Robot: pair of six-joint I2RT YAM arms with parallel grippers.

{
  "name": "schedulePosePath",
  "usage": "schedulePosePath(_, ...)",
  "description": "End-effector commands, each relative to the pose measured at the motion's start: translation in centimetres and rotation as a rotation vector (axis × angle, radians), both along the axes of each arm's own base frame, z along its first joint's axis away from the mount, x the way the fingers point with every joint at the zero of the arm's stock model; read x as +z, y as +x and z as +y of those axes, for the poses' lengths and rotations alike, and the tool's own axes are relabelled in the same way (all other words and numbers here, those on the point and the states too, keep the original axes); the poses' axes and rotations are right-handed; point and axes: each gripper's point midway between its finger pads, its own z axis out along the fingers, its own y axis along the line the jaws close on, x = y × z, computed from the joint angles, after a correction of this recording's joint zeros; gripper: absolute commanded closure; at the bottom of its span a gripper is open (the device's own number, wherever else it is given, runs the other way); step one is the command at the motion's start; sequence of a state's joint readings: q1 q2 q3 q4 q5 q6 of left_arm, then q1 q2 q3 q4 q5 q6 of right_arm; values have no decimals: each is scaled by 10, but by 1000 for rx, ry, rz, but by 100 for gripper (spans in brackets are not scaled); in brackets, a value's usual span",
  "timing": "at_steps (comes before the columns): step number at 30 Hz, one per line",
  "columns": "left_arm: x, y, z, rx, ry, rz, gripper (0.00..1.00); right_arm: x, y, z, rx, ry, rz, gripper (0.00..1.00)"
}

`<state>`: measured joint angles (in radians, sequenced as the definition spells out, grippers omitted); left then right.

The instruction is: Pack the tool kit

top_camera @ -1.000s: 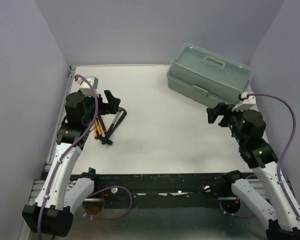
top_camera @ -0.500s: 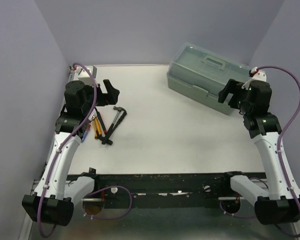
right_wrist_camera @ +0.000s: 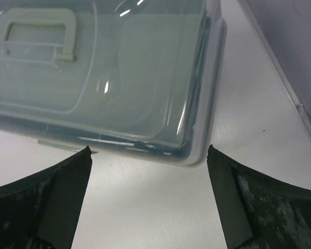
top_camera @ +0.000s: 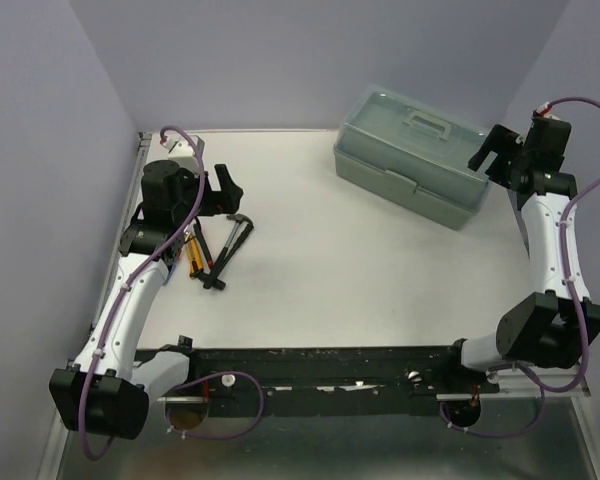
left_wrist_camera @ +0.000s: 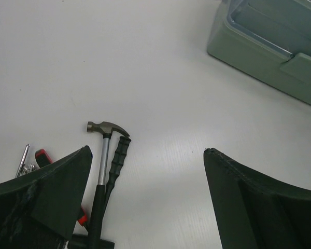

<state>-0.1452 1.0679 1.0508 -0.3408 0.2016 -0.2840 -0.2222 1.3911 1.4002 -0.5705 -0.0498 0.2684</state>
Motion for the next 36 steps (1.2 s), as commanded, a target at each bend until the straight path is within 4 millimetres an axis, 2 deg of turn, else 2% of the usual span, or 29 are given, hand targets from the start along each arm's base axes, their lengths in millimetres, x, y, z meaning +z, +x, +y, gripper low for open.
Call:
schedulePosePath(1,9,-2,5,6,27,-43,1,7,13,-18,-30,-14,15,0)
schedulePosePath(6,10,-4,3,-8,20,-44,1,17,29,-41,-60,-43,8,0)
schedulePosePath(9,8,-4,0,-22,11,-37,1,12,47,-48,-48,-27,32,0)
schedulePosePath(13,8,-5,-2,-28,8,-36,1,-4,68,-53,-42,-8,68,4)
schedulePosePath(16,10,-5,-1,-26,8,-41,1,-19,76,-53,-31,16,98,10)
schedulePosePath(21,11,-7,-2,-33,5,-44,1,-39,71,-57,-64,14,133,14)
schedulePosePath(25,13,-8,-4,-41,-3,-48,1,-50,64,-49,-48,49,145,24)
schedulePosePath(30,15,-9,-4,-43,-6,-53,1,-69,47,-27,-10,139,163,35)
schedulePosePath(36,16,-10,-6,-49,-16,-55,1,-92,21,3,25,252,149,43)
